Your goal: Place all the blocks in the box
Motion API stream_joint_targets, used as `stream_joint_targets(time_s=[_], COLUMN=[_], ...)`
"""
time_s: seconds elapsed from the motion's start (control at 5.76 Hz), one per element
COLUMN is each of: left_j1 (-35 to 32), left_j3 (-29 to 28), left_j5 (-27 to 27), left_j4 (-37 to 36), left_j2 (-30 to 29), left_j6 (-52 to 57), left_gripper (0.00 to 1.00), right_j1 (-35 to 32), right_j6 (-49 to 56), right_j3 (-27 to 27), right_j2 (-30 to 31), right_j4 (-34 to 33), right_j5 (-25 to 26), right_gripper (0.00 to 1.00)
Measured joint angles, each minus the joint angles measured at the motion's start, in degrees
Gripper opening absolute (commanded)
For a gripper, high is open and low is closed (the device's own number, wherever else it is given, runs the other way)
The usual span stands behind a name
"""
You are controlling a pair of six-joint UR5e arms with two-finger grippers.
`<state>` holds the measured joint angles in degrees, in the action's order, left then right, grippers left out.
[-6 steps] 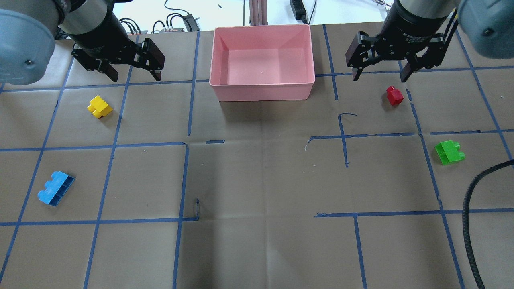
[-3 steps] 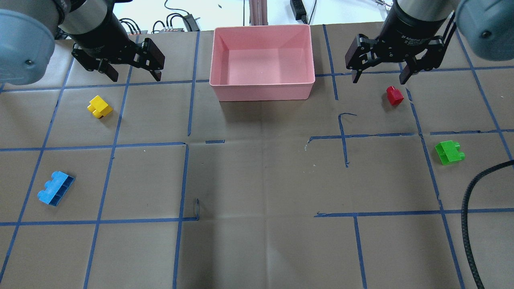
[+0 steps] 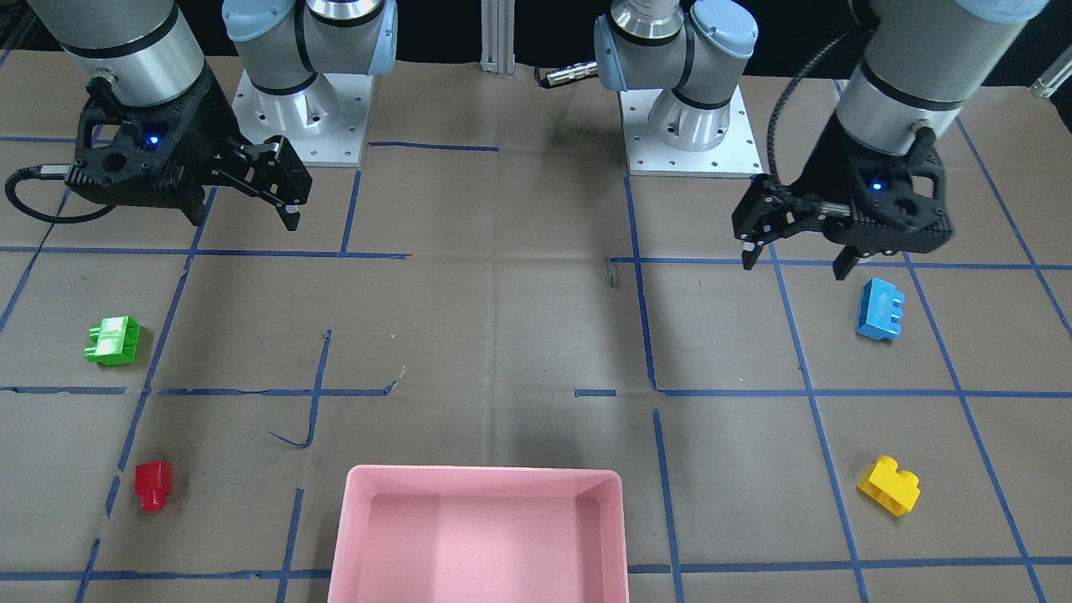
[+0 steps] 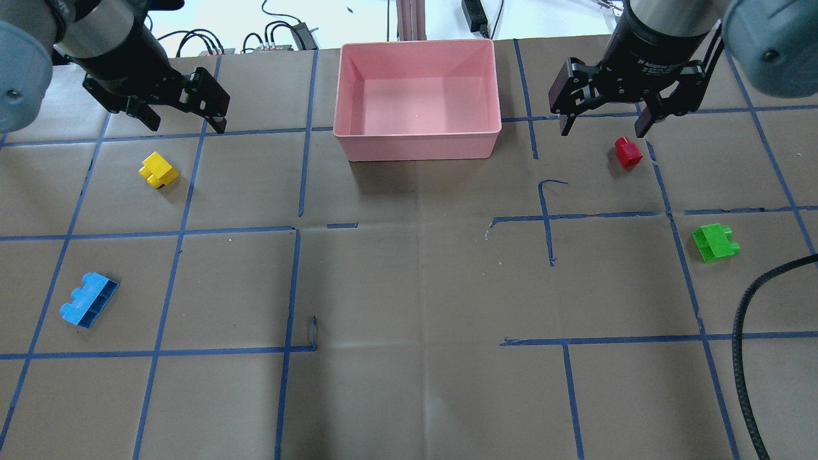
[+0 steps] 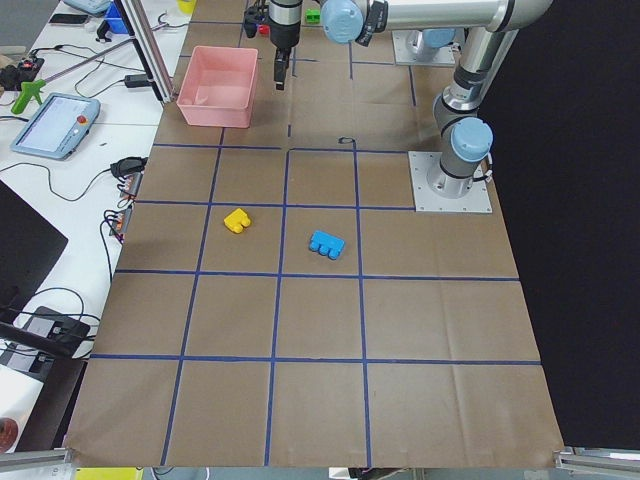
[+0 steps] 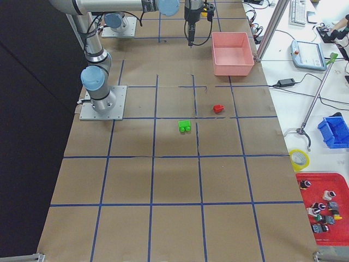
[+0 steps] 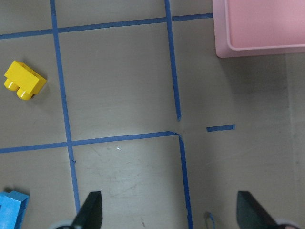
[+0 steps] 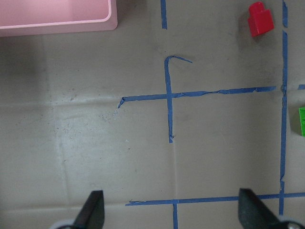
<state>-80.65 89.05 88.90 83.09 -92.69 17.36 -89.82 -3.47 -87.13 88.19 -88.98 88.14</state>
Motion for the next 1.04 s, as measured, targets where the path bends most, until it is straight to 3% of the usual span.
stream_joint_targets(time_s=[0.69,1.04], left_j1=[25.40,35.81], left_j3=[2.45,6.25], left_j5=[0.23,-0.23], left_j4=[0.83,0.70], left_j2=[0.75,1.77], left_j6=[40.26,53.06], left_gripper=[1.00,0.99], right_j1=[0.35,4.72], right_j6=[0.53,10.83], right_j3=[-0.94,-1.90], right_j2=[-0.48,-0.82], right_j4=[-0.64,-0.99], right_j5=[-0.01,0.68], right_gripper=[1.00,1.00])
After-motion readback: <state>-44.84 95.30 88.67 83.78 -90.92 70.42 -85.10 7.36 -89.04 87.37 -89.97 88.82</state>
